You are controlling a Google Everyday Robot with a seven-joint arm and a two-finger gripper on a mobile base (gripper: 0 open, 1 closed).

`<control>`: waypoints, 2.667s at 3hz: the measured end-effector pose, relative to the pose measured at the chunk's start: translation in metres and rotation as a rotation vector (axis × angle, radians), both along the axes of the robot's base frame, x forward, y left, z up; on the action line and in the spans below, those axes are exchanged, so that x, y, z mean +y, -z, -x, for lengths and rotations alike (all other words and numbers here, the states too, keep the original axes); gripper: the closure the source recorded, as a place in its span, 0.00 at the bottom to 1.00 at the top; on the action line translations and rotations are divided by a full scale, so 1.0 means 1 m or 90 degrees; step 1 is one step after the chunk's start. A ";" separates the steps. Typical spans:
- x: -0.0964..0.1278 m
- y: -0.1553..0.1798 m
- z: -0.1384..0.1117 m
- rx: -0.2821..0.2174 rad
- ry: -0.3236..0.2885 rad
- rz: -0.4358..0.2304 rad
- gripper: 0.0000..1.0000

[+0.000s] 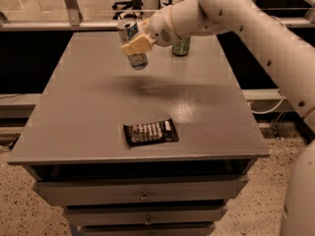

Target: Knock redbull can over

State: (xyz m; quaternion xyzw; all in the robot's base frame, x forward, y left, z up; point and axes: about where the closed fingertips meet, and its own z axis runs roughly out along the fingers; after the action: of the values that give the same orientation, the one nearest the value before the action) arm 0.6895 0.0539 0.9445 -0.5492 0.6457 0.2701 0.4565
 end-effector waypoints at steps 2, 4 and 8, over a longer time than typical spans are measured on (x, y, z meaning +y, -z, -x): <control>-0.065 0.028 0.056 0.084 -0.064 0.245 1.00; -0.066 0.065 0.060 0.114 -0.089 0.426 0.75; -0.047 0.093 0.061 0.102 -0.062 0.501 0.00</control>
Offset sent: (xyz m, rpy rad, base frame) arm -0.0774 -0.0944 -0.0409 -0.5445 0.1991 0.1542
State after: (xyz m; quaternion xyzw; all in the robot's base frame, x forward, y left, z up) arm 0.6285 0.0066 0.8520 -0.6890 0.7069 0.0654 0.1460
